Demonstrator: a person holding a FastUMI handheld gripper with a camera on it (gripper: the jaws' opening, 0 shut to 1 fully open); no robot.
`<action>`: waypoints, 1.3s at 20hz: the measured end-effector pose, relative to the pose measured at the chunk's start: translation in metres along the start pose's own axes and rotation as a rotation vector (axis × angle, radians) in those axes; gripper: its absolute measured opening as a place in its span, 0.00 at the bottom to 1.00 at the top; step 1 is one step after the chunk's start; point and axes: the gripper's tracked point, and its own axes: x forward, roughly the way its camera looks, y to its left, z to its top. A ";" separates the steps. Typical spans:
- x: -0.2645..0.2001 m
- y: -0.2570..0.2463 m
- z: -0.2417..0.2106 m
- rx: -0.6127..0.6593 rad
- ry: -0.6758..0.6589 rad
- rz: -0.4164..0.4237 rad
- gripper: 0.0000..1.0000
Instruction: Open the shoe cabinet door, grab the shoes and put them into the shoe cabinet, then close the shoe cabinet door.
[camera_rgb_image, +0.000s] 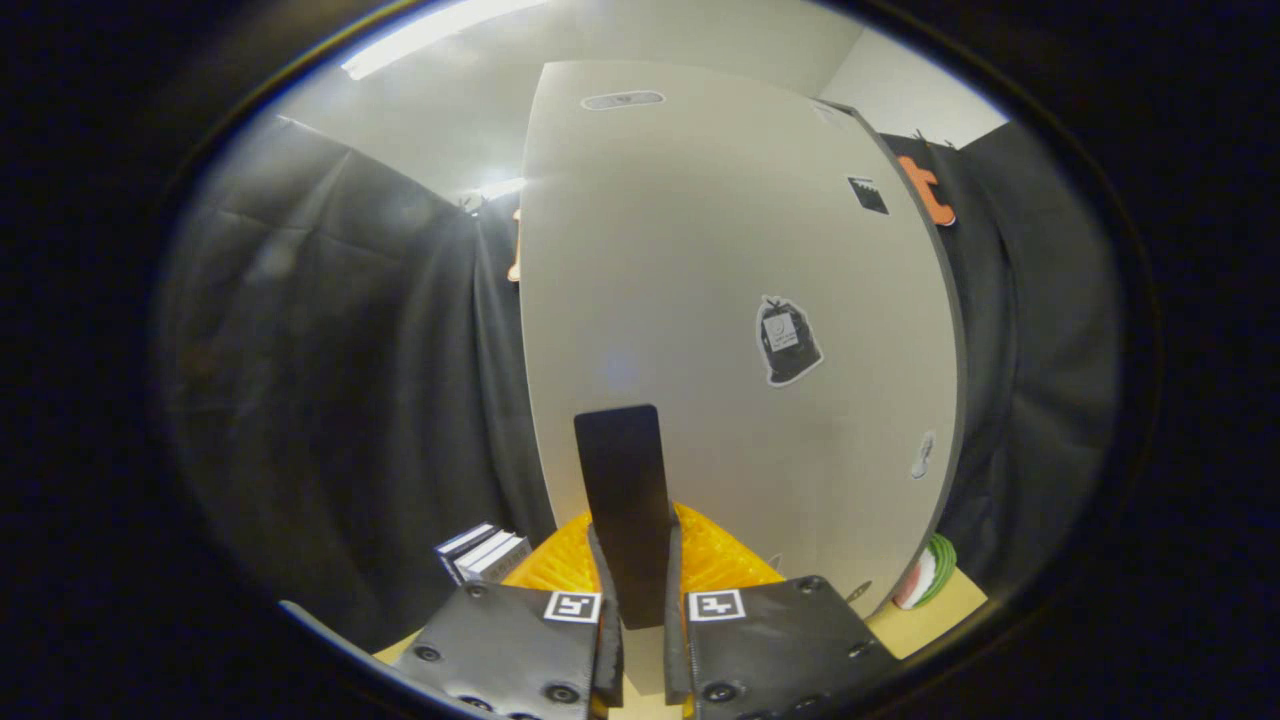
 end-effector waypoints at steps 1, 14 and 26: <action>-0.003 -0.001 0.000 0.001 0.000 0.012 0.17; -0.048 -0.032 0.010 -0.015 -0.014 0.085 0.17; -0.078 -0.067 0.017 -0.030 -0.034 0.034 0.16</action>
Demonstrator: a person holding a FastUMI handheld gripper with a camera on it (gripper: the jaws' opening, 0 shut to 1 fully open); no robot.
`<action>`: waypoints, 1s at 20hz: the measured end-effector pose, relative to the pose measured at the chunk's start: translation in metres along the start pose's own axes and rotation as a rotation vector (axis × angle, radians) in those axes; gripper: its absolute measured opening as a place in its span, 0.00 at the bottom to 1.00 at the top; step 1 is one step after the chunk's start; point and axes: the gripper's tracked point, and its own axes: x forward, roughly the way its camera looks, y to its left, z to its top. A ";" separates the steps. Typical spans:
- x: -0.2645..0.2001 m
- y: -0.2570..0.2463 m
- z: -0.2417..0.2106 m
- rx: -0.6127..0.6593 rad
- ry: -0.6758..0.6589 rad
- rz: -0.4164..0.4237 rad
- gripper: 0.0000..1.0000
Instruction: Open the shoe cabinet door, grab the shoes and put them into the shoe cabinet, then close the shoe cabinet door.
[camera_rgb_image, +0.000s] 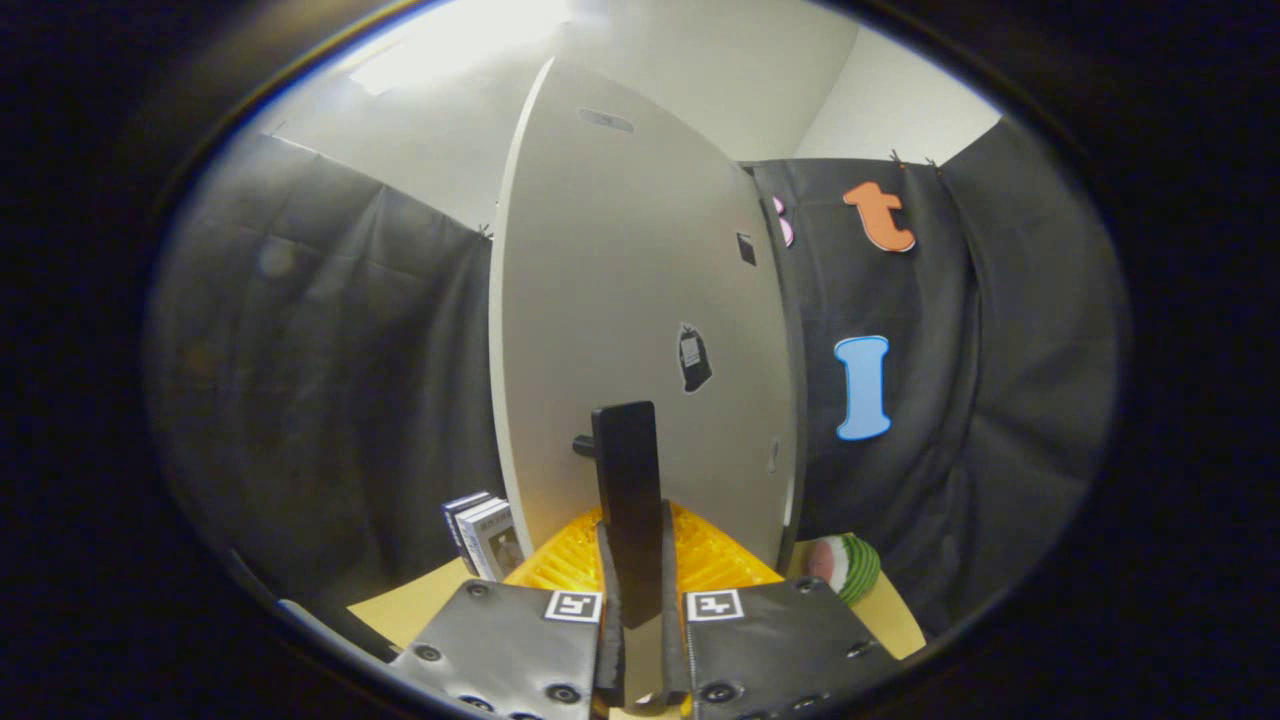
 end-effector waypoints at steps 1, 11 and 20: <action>-0.003 -0.005 0.000 0.000 -0.002 -0.010 0.16; -0.019 -0.052 0.006 0.008 -0.018 -0.170 0.05; -0.035 -0.104 -0.001 0.022 -0.001 -0.253 0.03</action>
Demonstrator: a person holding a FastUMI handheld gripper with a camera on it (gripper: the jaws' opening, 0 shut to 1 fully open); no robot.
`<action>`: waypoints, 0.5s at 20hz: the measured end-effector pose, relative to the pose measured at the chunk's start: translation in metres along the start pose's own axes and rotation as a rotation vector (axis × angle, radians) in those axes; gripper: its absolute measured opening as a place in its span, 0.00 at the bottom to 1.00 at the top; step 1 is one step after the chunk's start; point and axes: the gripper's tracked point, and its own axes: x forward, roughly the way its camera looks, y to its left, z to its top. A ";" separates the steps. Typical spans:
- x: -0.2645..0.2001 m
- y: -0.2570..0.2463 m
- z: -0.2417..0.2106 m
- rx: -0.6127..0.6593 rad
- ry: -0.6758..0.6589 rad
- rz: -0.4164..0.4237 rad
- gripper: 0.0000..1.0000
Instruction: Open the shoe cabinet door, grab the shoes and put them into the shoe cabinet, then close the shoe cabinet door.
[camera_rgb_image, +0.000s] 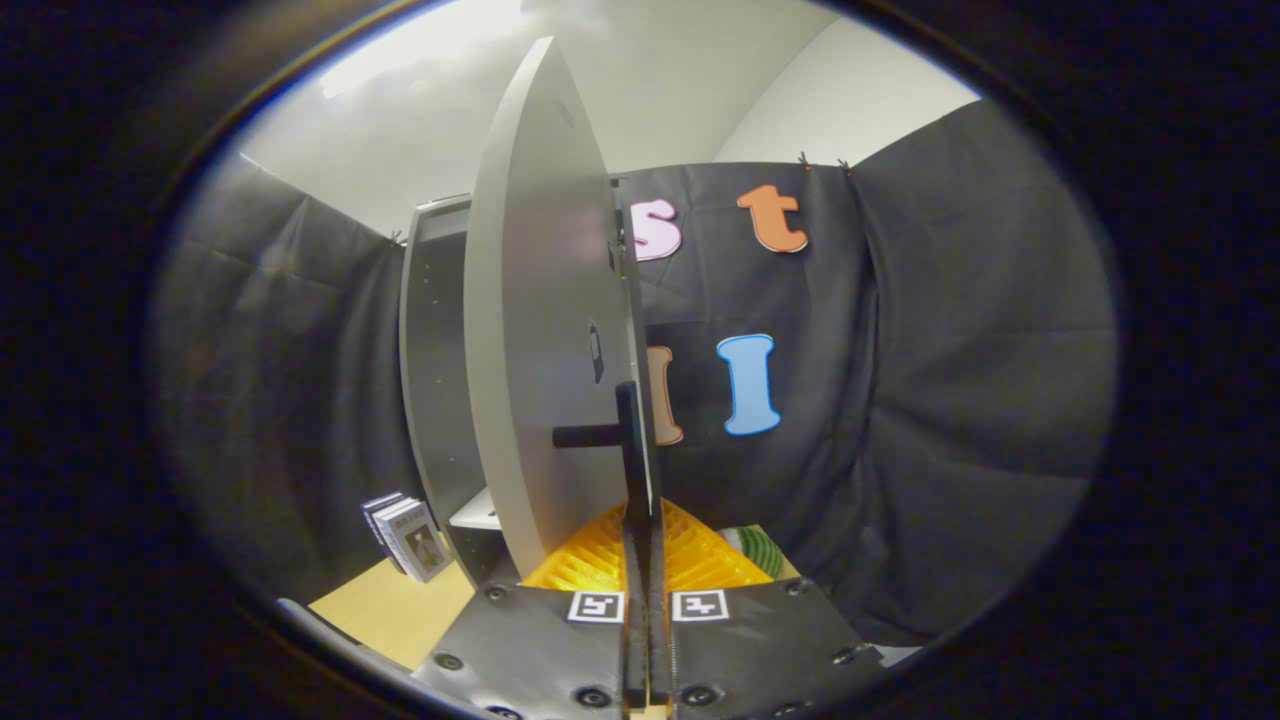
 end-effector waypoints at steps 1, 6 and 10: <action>-0.002 -0.008 -0.001 -0.003 0.000 -0.017 0.03; -0.012 -0.044 0.003 -0.014 0.000 -0.093 0.03; -0.023 -0.051 0.007 -0.026 -0.014 -0.103 0.02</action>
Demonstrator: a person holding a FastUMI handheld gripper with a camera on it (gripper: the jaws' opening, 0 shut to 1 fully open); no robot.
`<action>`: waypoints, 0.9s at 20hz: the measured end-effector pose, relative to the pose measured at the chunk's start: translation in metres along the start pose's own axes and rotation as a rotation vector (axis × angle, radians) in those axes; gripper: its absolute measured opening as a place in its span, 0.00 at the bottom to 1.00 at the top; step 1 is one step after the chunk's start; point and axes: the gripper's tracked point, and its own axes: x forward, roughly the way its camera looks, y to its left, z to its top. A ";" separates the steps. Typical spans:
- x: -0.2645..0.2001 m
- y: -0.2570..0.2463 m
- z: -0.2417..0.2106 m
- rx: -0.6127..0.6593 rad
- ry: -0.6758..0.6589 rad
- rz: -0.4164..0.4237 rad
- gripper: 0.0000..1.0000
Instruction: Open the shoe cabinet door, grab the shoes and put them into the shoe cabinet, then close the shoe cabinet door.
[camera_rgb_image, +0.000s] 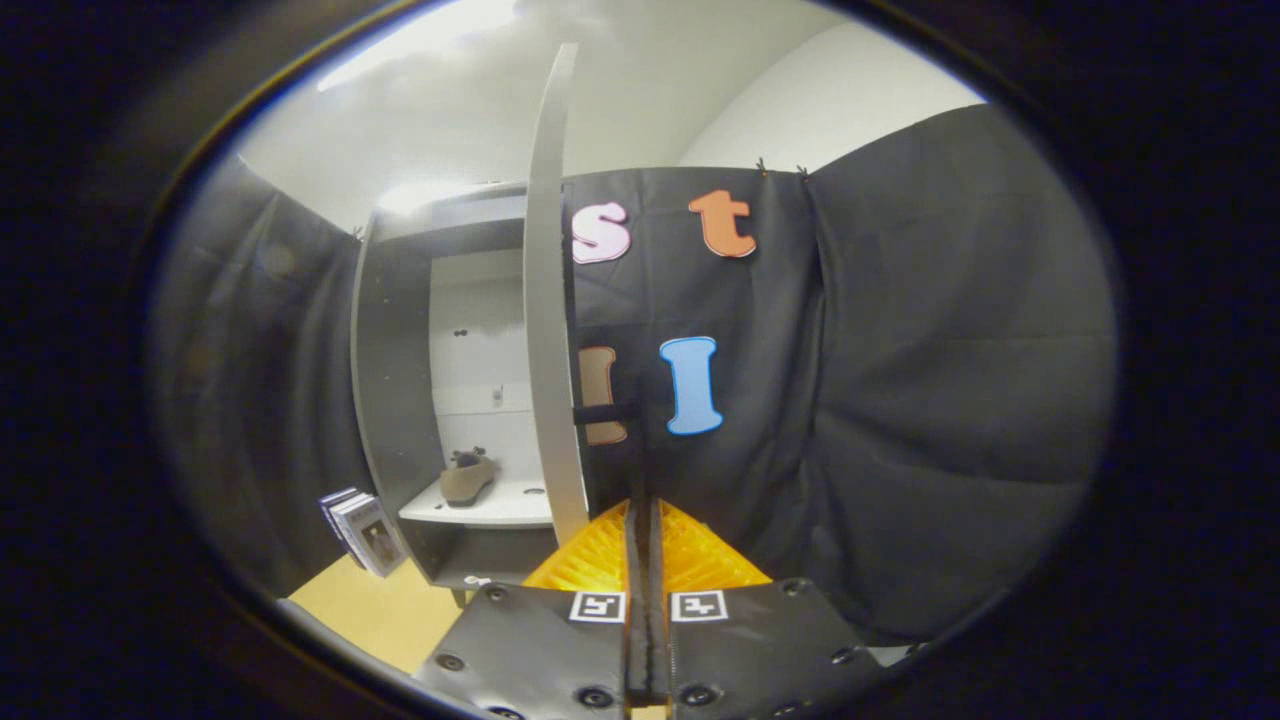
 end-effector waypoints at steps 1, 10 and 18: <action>-0.001 0.003 0.000 -0.013 -0.002 0.007 0.02; -0.033 0.034 0.001 -0.026 -0.028 0.071 0.02; -0.033 0.113 -0.032 -0.044 0.030 0.242 0.02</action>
